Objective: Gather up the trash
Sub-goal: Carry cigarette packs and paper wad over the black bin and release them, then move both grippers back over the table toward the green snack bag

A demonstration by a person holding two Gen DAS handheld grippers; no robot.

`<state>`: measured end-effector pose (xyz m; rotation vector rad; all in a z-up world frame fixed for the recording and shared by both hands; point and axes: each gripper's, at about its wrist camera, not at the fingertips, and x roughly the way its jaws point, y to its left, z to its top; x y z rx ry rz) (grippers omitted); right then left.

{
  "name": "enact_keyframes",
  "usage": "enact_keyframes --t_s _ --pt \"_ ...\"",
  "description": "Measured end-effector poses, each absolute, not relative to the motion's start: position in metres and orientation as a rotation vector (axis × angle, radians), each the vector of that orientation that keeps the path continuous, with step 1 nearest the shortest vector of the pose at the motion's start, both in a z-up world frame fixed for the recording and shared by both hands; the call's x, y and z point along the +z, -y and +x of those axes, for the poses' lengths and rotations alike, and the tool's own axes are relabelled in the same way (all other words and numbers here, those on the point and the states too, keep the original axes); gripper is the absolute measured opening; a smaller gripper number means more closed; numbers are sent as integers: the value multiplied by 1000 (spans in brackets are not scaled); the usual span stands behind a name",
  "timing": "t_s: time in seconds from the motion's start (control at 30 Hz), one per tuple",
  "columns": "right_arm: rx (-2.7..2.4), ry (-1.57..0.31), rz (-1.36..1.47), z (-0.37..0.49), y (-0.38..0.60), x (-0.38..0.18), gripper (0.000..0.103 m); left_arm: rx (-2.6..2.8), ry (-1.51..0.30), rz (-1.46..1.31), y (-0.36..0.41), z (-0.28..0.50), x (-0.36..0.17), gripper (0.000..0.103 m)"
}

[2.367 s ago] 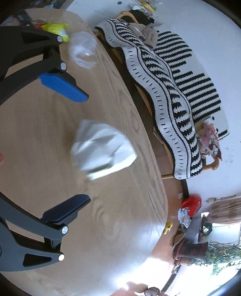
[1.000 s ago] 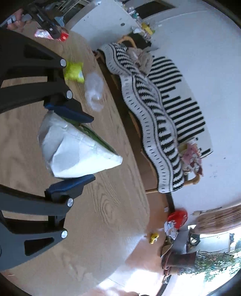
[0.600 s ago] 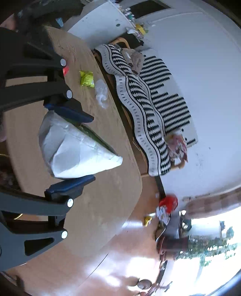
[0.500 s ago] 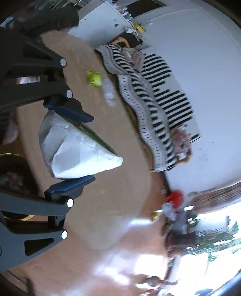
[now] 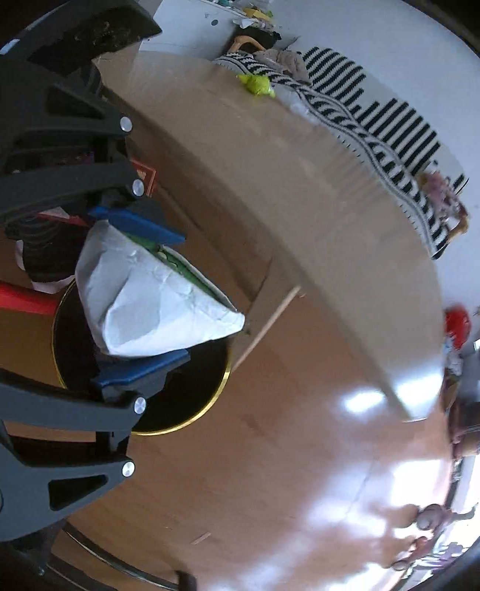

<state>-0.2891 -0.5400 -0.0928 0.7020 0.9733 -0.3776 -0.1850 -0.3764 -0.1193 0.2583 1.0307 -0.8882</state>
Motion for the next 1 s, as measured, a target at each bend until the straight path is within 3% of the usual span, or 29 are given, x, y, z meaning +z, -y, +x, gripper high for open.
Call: enact_keyframes --t_s 0.57,0.63,0.67,0.7,0.73,0.77,1.0 --pt "-407 -981 727 -287 550 -101 58 -917 -1037 258 374 -192 -120 54" --pt "-408 -974 735 -286 552 -100 63 -903 -1045 266 375 -191 -122 55" --pt "-401 -964 743 -285 552 -99 65 -882 -1049 274 375 -190 -123 58" --pt "-404 -955 744 -286 552 -97 68 -874 -1052 275 375 -190 -123 75" --pt "-412 -947 744 -286 554 -95 86 -871 -1053 268 375 -190 -122 97" --pt "-426 -945 749 -287 555 -93 96 -878 -1052 255 374 -190 -122 97" --pt "-523 -841 716 -298 568 -76 96 -932 -1014 205 369 -197 -108 97"
